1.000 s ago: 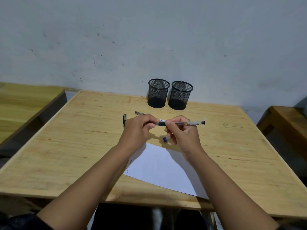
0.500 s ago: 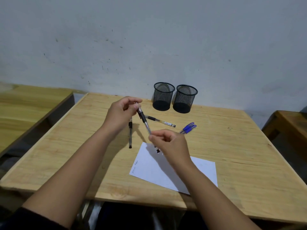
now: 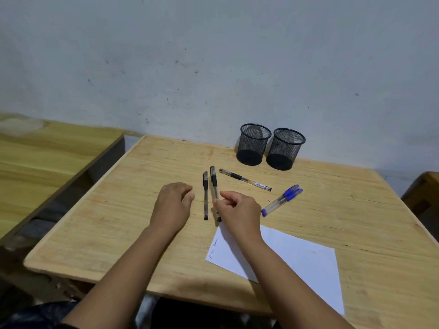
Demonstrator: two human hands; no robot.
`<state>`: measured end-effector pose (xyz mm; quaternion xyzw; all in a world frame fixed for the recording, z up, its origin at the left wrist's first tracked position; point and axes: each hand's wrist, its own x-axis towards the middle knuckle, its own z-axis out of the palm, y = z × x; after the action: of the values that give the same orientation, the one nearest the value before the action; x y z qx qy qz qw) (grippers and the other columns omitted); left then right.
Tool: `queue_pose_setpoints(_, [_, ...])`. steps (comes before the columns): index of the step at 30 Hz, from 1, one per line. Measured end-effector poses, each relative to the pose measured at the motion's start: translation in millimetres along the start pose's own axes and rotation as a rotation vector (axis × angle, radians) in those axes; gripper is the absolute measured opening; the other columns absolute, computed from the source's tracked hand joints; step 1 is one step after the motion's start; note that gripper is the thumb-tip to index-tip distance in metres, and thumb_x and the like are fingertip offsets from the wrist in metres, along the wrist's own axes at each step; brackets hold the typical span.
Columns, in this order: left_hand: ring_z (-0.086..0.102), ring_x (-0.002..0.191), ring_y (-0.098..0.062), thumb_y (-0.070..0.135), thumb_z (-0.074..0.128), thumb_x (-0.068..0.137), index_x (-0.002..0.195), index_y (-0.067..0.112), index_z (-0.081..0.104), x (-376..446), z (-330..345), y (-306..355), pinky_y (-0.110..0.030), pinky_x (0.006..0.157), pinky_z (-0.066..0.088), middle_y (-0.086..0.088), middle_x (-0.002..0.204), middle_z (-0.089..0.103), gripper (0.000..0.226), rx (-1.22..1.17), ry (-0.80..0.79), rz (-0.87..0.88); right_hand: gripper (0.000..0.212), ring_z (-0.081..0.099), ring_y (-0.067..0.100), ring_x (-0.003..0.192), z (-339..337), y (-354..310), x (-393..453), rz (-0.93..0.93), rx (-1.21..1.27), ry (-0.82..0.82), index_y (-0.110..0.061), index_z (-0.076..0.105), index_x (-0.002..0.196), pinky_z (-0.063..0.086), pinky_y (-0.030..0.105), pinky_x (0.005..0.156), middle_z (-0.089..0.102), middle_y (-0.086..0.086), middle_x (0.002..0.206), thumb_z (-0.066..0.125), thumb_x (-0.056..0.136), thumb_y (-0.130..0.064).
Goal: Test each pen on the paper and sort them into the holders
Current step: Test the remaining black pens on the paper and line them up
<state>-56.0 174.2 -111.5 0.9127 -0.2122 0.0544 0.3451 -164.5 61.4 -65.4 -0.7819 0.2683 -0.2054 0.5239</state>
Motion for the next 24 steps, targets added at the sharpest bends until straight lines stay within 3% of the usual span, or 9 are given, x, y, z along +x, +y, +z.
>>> queue_pose_setpoints(3, [0.047, 0.119, -0.023, 0.025, 0.055, 0.089, 0.114, 0.012, 0.063, -1.9, 4.5, -0.7, -0.032, 0.1, 0.036, -0.007, 0.121, 0.061, 0.029, 0.001, 0.025, 0.022, 0.029, 0.06, 0.011, 0.075, 6.8, -0.8, 5.9, -0.004, -0.075, 0.021, -0.004, 0.069, 0.109, 0.043, 0.017, 0.079, 0.068, 0.0, 0.066, 0.063, 0.082, -0.011])
queue_pose_setpoints(6, [0.045, 0.12, -0.022, 0.025, 0.054, 0.089, 0.114, 0.012, 0.062, -0.9, 5.2, -1.2, -0.03, 0.1, 0.035, -0.007, 0.122, 0.06, 0.029, 0.01, 0.038, 0.043, 0.022, 0.064, 0.032, 0.082, 14.5, 0.3, 8.2, -0.015, -0.131, 0.048, 0.009, 0.068, 0.091, 0.052, 0.036, 0.081, 0.071, 0.024, 0.088, 0.057, 0.079, -0.005])
queue_pose_setpoints(8, [0.045, 0.12, -0.022, 0.024, 0.054, 0.089, 0.115, 0.013, 0.062, -1.7, 5.9, -2.3, -0.029, 0.1, 0.034, -0.007, 0.123, 0.06, 0.029, 0.012, 0.045, 0.05, 0.022, 0.062, 0.038, 0.09, 19.3, 2.4, 9.0, -0.024, -0.173, 0.052, 0.012, 0.066, 0.089, 0.051, 0.046, 0.083, 0.067, 0.028, 0.091, 0.056, 0.076, -0.004])
queue_pose_setpoints(10, [0.044, 0.121, -0.021, 0.024, 0.053, 0.09, 0.116, 0.013, 0.061, -2.9, 6.2, -2.5, -0.029, 0.1, 0.034, -0.006, 0.124, 0.059, 0.03, 0.015, 0.049, 0.054, 0.023, 0.061, 0.039, 0.09, 21.9, 4.9, 10.0, -0.027, -0.195, 0.046, 0.011, 0.066, 0.088, 0.051, 0.048, 0.082, 0.067, 0.028, 0.091, 0.056, 0.075, -0.005])
queue_pose_setpoints(13, [0.044, 0.121, -0.02, 0.025, 0.052, 0.09, 0.117, 0.013, 0.06, -3.3, 5.7, -1.8, -0.029, 0.1, 0.034, -0.005, 0.124, 0.059, 0.03, 0.021, 0.049, 0.058, 0.021, 0.062, 0.036, 0.087, 23.5, 8.1, 13.1, -0.036, -0.231, 0.035, 0.009, 0.068, 0.084, 0.053, 0.041, 0.075, 0.069, 0.025, 0.087, 0.055, 0.075, -0.005])
queue_pose_setpoints(18, [0.044, 0.121, -0.021, 0.023, 0.052, 0.09, 0.117, 0.012, 0.06, -3.8, 6.2, 0.4, -0.03, 0.1, 0.035, -0.006, 0.123, 0.059, 0.03, 0.018, 0.05, 0.068, 0.019, 0.053, 0.027, 0.066, 24.8, 10.1, 16.5, -0.018, -0.278, 0.004, 0.006, 0.068, 0.075, 0.039, 0.029, 0.061, 0.067, 0.018, 0.071, 0.054, 0.076, -0.006])
queue_pose_setpoints(24, [0.043, 0.121, -0.022, 0.022, 0.052, 0.09, 0.116, 0.012, 0.06, -3.0, 3.5, 1.5, -0.03, 0.098, 0.035, -0.007, 0.123, 0.059, 0.029, 0.024, 0.027, 0.05, 0.033, 0.06, 0.022, 0.104, 15.2, 8.1, 22.4, -0.024, -0.323, -0.022, -0.002, 0.066, 0.114, 0.041, 0.02, 0.081, 0.069, 0.011, 0.111, 0.054, 0.086, -0.014])
